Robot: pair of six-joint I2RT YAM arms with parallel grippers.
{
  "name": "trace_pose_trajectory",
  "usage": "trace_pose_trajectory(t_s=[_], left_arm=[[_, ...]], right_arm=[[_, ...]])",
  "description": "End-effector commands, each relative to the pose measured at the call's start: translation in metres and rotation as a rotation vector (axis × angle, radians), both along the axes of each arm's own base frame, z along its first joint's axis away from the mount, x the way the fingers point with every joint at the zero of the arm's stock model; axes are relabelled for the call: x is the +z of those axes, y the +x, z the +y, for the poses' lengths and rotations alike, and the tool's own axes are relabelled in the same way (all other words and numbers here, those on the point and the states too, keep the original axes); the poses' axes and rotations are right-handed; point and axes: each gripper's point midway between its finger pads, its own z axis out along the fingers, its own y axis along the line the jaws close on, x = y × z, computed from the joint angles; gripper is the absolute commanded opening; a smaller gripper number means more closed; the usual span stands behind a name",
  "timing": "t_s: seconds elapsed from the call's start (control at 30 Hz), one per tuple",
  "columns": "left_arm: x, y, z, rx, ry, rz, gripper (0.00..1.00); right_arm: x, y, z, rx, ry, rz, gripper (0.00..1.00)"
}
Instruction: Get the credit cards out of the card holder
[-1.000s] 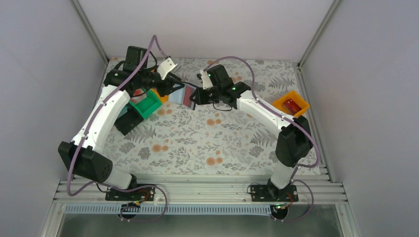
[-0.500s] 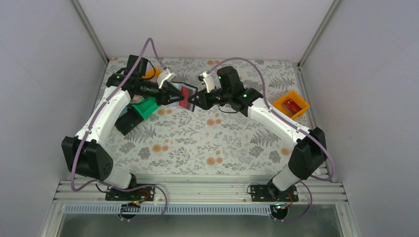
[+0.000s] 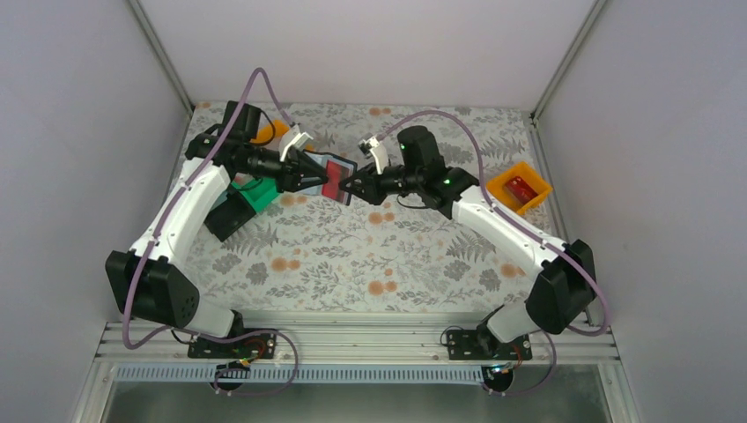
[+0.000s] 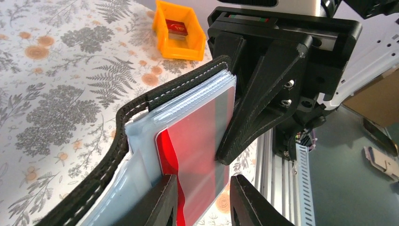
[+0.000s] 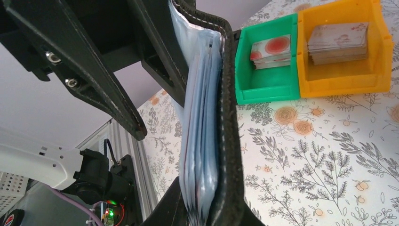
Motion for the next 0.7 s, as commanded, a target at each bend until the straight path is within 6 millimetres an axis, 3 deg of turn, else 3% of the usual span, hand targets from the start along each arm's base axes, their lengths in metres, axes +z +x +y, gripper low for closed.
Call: trace_pose_trajectory(t_s=[0.0, 0.3, 0.5, 0.67], left_arm=[[-0.003, 0.005, 0.0, -0.013, -0.01, -0.058, 0.29], [0.003, 0.005, -0.003, -0.04, -0.033, -0.075, 0.31], [0.014, 0.004, -0.009, -0.056, -0.075, -0.081, 0.44], [0.021, -0.013, -0.036, -0.139, -0.094, -0.085, 0.56]], right_arm=[[0.059, -0.035, 0.005, 0.166, 0.163, -0.162, 0.04], [0.068, -0.042, 0.001, 0.188, 0.175, -0.21, 0.04], [0.078, -0.054, -0.001, 0.239, 0.208, -0.248, 0.04], [0.087, -0.059, -0.005, 0.251, 0.219, -0.293, 0.04]])
